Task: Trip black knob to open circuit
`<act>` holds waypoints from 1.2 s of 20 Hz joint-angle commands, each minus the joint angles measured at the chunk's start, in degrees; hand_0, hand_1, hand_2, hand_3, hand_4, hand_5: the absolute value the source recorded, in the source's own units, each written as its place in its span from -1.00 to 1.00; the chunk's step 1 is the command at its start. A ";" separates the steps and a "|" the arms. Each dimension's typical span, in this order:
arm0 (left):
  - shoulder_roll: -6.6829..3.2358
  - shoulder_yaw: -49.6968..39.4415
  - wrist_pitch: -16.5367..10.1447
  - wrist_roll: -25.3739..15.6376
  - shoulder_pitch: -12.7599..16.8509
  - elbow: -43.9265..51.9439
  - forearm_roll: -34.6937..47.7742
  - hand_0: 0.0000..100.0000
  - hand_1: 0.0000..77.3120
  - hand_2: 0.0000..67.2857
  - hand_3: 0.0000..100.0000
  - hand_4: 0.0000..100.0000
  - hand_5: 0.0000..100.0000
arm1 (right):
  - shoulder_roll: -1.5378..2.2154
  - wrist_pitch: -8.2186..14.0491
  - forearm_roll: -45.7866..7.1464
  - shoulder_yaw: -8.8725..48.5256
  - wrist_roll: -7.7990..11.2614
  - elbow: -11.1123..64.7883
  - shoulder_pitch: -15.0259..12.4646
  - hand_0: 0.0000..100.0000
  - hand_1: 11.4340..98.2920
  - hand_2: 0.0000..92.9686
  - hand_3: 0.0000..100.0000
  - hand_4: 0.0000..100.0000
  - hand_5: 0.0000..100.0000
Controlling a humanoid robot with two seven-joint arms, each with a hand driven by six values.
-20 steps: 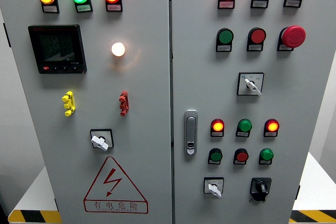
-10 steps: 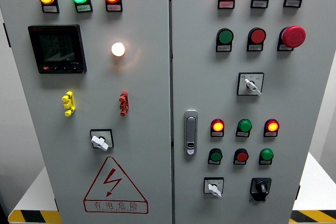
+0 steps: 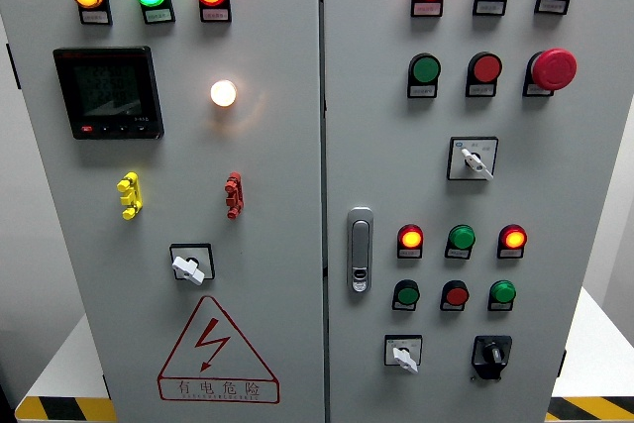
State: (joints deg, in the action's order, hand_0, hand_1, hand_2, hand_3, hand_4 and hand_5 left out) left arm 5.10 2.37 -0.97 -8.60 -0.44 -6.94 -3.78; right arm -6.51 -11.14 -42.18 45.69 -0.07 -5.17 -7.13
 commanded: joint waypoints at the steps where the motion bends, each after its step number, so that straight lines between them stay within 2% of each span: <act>1: 0.00 0.00 0.00 0.08 0.00 0.00 0.00 -1.00 -0.91 -0.62 -0.57 -0.87 -0.97 | 0.26 0.07 0.43 0.28 -0.19 -0.37 1.41 0.44 -0.36 -0.88 -0.40 -0.47 -0.26; 3: 0.00 0.00 0.00 -0.01 0.00 0.00 0.00 -1.00 -0.91 -0.62 -0.57 -0.87 -0.97 | 0.53 -0.10 0.08 2.02 -1.07 0.77 1.85 0.44 -0.36 -0.88 -0.40 -0.47 -0.25; 5: 0.00 0.00 0.00 -0.01 0.00 0.00 0.00 -1.00 -0.91 -0.62 -0.57 -0.87 -0.97 | 0.00 -0.11 -1.23 5.19 -1.51 0.86 2.38 0.44 -0.36 -0.87 -0.40 -0.47 -0.25; 7: 0.00 0.00 0.00 -0.01 0.00 0.00 0.00 -1.00 -0.92 -0.62 -0.57 -0.87 -0.97 | -0.09 -0.11 -6.04 7.90 -2.13 1.13 2.47 0.43 -0.35 -0.87 -0.40 -0.47 -0.24; 9: 0.00 0.00 0.00 -0.01 0.00 0.00 0.00 -1.00 -0.91 -0.62 -0.57 -0.87 -0.97 | -0.17 -0.72 -13.59 18.07 -2.30 1.04 2.73 0.44 -0.35 -0.87 -0.40 -0.47 -0.24; 11: 0.00 0.00 0.00 -0.01 0.00 0.00 0.00 -1.00 -0.92 -0.62 -0.57 -0.87 -0.97 | -0.26 -2.91 -20.54 24.33 -3.09 1.04 2.82 0.44 -0.35 -0.86 -0.40 -0.47 -0.24; 13: 0.00 0.00 0.00 -0.01 0.00 0.00 0.00 -1.00 -0.92 -0.62 -0.57 -0.87 -0.97 | -0.26 -3.53 -24.51 29.34 -3.18 0.51 3.00 0.44 -0.35 -0.86 -0.40 -0.47 -0.23; 16: 0.00 0.00 0.00 -0.01 0.00 0.00 0.00 -1.00 -0.91 -0.62 -0.57 -0.87 -0.97 | -0.35 -3.80 -25.40 29.37 -3.10 -0.02 4.23 0.44 -0.35 -0.86 -0.40 -0.47 -0.23; 18: 0.00 0.00 0.00 -0.01 0.00 0.00 0.00 -1.00 -0.91 -0.62 -0.57 -0.87 -0.97 | -0.35 -3.19 -22.87 23.34 -2.75 -0.63 5.71 0.44 -0.35 -0.86 -0.40 -0.47 -0.22; 20: 0.00 0.00 0.00 -0.01 0.00 0.00 0.00 -1.00 -0.91 -0.62 -0.57 -0.87 -0.97 | -0.35 -2.74 -20.31 22.16 -2.83 0.58 6.34 0.44 -0.35 -0.85 -0.40 -0.47 -0.22; 22: 0.00 0.00 0.00 -0.01 0.00 0.00 0.00 -1.00 -0.91 -0.62 -0.57 -0.87 -0.97 | -0.35 -2.83 -21.53 28.80 -2.66 4.72 6.34 0.44 -0.35 -0.85 -0.40 -0.47 -0.21; 24: 0.00 0.00 0.00 -0.01 0.00 0.00 0.00 -1.00 -0.91 -0.62 -0.57 -0.87 -0.97 | -0.61 -3.36 -28.35 35.75 -2.40 8.39 6.34 0.44 -0.35 -0.85 -0.40 -0.47 -0.21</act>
State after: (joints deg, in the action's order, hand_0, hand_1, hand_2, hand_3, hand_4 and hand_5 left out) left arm 5.10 2.37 -0.97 -8.62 -0.43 -6.94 -3.78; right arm -6.92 -14.15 -65.85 76.31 -2.74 -0.10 -0.83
